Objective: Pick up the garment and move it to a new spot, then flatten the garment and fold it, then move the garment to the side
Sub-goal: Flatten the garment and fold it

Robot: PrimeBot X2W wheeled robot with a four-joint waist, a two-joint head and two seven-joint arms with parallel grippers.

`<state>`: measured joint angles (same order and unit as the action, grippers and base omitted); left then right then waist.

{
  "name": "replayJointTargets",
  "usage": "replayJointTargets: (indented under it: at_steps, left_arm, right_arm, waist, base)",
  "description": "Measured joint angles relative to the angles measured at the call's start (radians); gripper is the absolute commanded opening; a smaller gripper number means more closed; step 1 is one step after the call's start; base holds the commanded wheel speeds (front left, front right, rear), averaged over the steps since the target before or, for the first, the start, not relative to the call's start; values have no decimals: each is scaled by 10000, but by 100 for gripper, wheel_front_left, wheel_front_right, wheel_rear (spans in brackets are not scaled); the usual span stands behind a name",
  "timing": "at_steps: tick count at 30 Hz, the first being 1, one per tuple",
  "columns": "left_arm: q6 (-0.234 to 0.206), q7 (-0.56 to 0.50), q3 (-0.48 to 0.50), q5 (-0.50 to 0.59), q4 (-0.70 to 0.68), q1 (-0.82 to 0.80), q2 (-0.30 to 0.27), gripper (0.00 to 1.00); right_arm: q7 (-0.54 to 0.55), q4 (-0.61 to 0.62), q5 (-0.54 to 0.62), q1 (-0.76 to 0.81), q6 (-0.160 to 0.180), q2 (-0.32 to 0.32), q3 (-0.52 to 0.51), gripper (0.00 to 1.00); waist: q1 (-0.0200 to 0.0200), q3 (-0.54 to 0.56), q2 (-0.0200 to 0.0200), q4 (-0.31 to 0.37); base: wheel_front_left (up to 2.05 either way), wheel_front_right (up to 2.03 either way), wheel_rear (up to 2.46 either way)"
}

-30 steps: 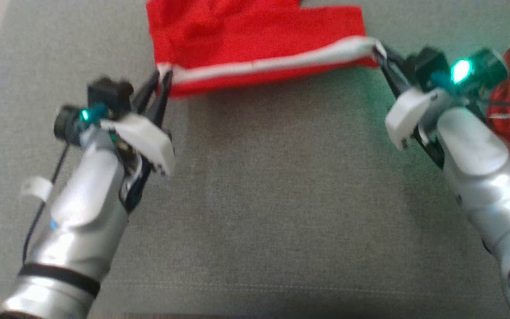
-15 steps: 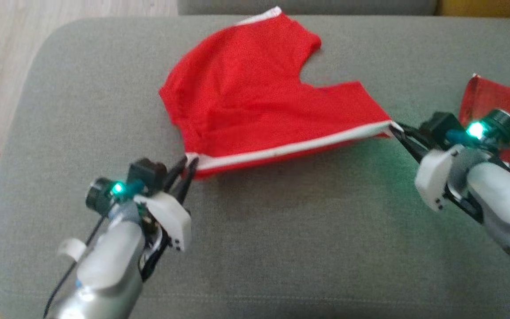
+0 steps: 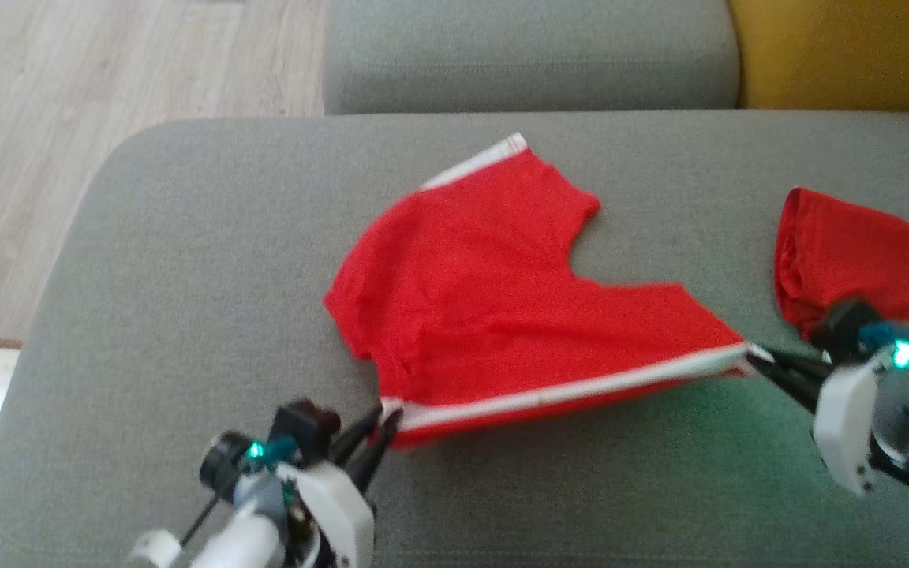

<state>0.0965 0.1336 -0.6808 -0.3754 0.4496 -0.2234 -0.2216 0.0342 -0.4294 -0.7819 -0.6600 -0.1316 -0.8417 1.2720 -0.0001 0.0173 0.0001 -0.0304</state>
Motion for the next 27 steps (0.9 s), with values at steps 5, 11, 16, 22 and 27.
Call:
replayJointTargets:
  at_steps: [5, 11, 16, 22, 27]
  left_arm:
    - [-180, -880, -215, -272, -1691, 1114, -355, 0]
    - [-493, -1444, -238, -332, -3070, 1467, -596, 0]
    - [-688, -1626, -125, -408, -3576, 1228, -635, 0]
    - [-717, -1668, 196, -418, -3735, 353, -594, 0]
    - [-692, -1638, 234, -500, -3471, -345, -391, 0]
  right_arm:
    - [849, 1599, -385, 520, 0, -1350, 132, 0]
    - [1064, 2266, -639, 608, 0, -2127, -174, 0]
    - [1087, 2247, -391, 207, 0, -2031, -884, 0]
    - [1306, 1893, 163, -988, 0, -1511, -1503, 0]
    - [1559, 1407, 518, -1964, 0, -1147, -1559, 0]
  waist:
    - [0, 120, 0, 47]
    - [0, -14, 0, -21]
    - [0, -364, 0, -165]
    - [0, -902, 0, -598]
    - [0, -1368, 0, -1166]
  base:
    - [0, 0, 0]
    - [0, 0, 0]
    - [0, 0, 0]
    - [0, 0, 0]
    - [0, 0, 0]
